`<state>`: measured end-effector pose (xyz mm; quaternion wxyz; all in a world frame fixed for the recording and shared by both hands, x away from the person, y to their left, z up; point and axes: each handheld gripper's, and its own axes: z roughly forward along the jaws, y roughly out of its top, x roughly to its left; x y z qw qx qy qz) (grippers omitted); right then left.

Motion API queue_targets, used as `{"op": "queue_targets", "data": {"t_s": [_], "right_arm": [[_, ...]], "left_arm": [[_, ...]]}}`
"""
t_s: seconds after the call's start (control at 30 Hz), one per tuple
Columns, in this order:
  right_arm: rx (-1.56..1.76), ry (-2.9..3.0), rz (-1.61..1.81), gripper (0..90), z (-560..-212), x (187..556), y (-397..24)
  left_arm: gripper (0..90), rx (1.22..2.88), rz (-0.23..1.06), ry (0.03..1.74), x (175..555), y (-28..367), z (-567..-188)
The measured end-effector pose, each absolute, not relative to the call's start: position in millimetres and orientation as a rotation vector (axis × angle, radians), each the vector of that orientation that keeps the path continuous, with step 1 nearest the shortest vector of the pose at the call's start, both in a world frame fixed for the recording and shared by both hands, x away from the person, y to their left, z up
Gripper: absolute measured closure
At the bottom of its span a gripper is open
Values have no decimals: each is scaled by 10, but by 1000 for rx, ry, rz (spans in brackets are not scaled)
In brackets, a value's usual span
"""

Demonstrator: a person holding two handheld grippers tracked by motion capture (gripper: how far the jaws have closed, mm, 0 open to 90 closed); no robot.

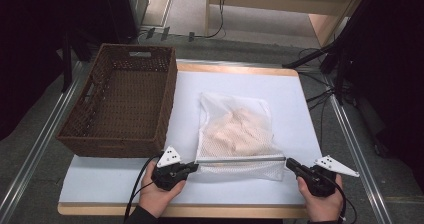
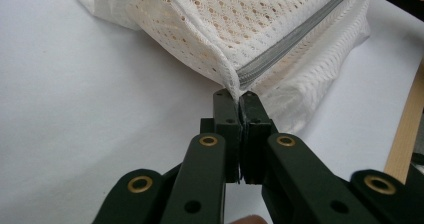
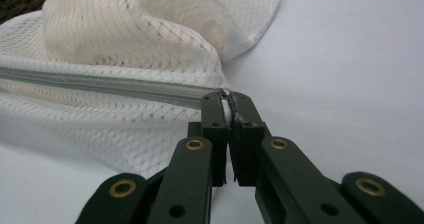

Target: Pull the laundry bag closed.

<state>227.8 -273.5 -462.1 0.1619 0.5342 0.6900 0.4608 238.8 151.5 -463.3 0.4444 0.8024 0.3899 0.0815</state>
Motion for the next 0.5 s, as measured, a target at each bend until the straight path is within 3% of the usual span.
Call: {"op": "queue_targets", "data": {"t_s": [0.03,0.07,0.1,0.17,0.27,0.5], "right_arm": [[1517,1975,1331,867,-4632,2283,-2729],[1517,1975,1331,867,-4632,2283,-2729],[1491,1985,1363,839,-4640,2280,-2714],[1458,1983,1396,688,-4630,2290,-2719],[1450,1962,1433,532,-4615,2310,-2753],[1424,1892,1422,192,-4583,2350,-2853]], "left_arm": [[863,1967,183,964,2387,1562,-4635],[777,1967,183,964,2387,1562,-4635],[777,1962,194,968,2388,1590,-4624],[662,1936,207,966,2386,1652,-4594],[507,1906,220,973,2387,1722,-4569],[267,1892,242,923,2332,1794,-4550]]}}
